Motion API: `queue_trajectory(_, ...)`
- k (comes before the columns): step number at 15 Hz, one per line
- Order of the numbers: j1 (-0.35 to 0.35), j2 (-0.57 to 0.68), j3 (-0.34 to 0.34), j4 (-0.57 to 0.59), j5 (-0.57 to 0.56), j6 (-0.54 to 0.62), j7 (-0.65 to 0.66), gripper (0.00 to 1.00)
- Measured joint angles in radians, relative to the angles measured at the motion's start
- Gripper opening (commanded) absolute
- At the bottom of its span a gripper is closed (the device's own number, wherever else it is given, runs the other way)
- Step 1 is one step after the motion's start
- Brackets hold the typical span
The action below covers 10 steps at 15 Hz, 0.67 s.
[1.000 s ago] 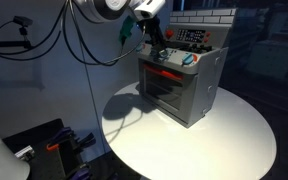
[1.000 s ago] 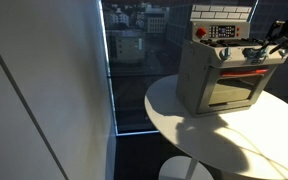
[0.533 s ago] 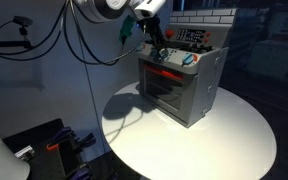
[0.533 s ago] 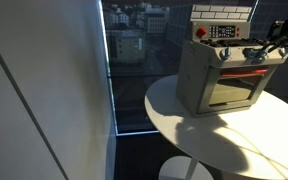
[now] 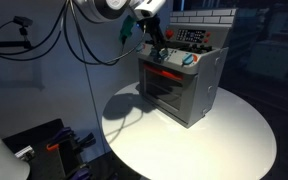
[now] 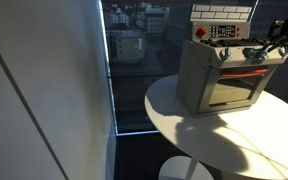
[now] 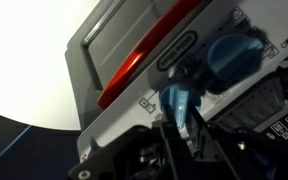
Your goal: Turn the third knob from the left on the stove to the right
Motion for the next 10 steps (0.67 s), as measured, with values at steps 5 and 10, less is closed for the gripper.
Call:
queue_trajectory(5,0.000,0.000,0.000,0.000,0.000,0.000,0.000,0.01)
queue_trajectory(10,0.000,0.000,-0.002,0.000,0.003,0.000,0.023,0.02)
